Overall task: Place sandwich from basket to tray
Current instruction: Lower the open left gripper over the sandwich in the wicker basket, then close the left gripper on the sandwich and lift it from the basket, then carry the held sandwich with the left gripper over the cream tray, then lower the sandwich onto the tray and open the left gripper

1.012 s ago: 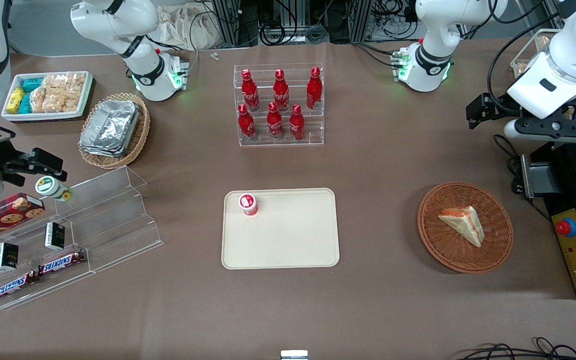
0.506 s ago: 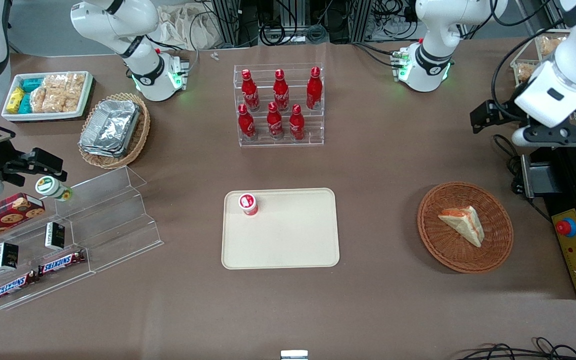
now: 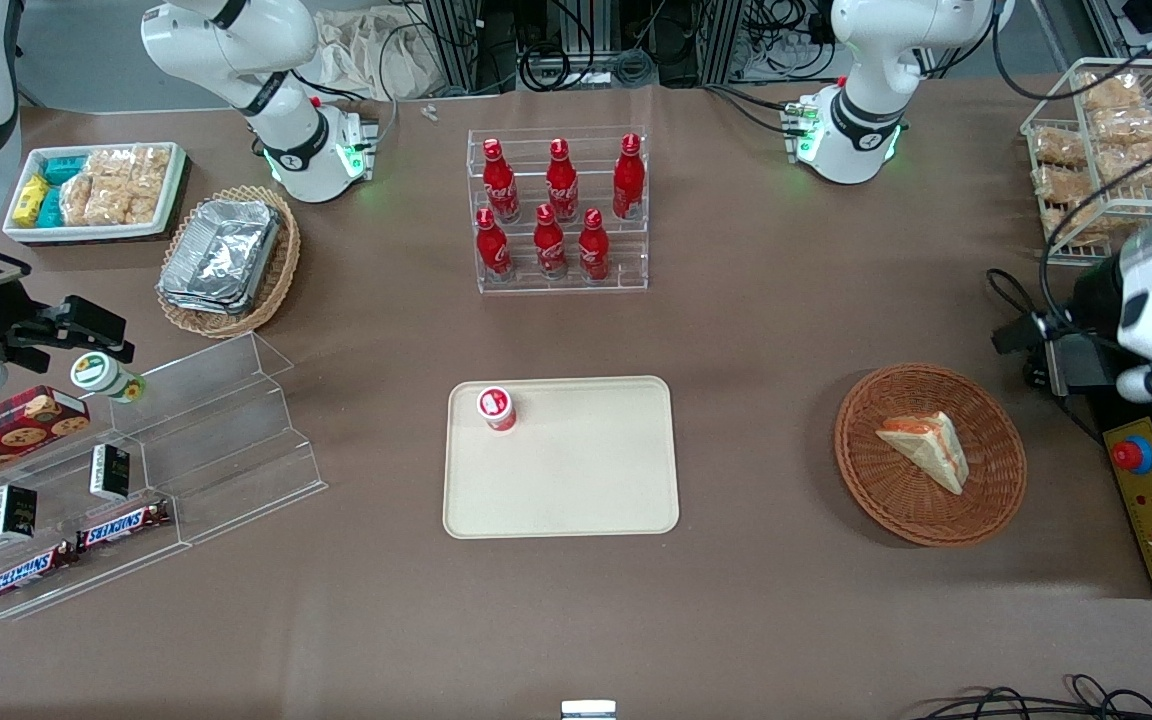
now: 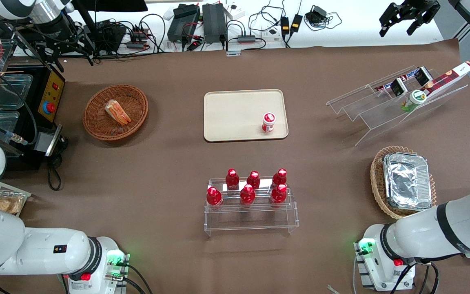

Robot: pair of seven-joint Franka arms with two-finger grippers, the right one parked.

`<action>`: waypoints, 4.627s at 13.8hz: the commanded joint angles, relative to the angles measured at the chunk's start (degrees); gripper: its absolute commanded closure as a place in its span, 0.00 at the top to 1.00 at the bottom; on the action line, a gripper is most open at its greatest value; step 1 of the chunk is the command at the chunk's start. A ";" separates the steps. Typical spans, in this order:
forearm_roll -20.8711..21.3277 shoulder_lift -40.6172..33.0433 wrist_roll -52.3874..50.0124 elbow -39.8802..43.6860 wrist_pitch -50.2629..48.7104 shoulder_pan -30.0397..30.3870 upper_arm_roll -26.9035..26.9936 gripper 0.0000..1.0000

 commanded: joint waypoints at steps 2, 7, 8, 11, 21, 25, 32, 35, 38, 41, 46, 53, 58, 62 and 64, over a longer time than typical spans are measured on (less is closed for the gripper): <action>2.44 6.19 -10.49 -3.52 9.08 1.48 0.27 1.00; 2.45 14.81 -23.77 -7.06 21.50 1.39 0.28 1.00; 2.45 15.60 -24.92 -7.84 23.08 1.39 0.28 1.00; 2.01 17.36 -25.28 -12.84 30.89 1.39 0.28 1.00; 2.01 18.43 -26.96 -16.64 37.08 0.87 -0.07 0.00; 2.71 10.17 -22.23 -12.62 19.03 0.25 -4.89 0.00; 2.79 9.89 -7.01 -6.09 8.58 0.08 -23.77 0.00; 6.31 14.71 -7.09 -5.74 14.02 -5.18 -26.18 0.00; 6.93 21.56 -7.97 -3.29 23.42 -10.19 -26.09 0.00; 11.04 26.23 -7.97 -2.49 30.37 -11.70 -26.00 0.00; 14.23 33.00 -9.90 2.77 35.03 -14.33 -25.92 0.00; 17.99 34.85 -11.22 3.14 38.13 -14.34 -25.13 0.58; 19.16 34.24 -13.67 4.18 38.13 -14.25 -25.03 1.00; 19.06 25.21 -20.36 5.07 28.67 -13.81 -25.12 1.00; 18.89 19.76 -20.28 5.07 22.25 -12.68 -25.21 1.00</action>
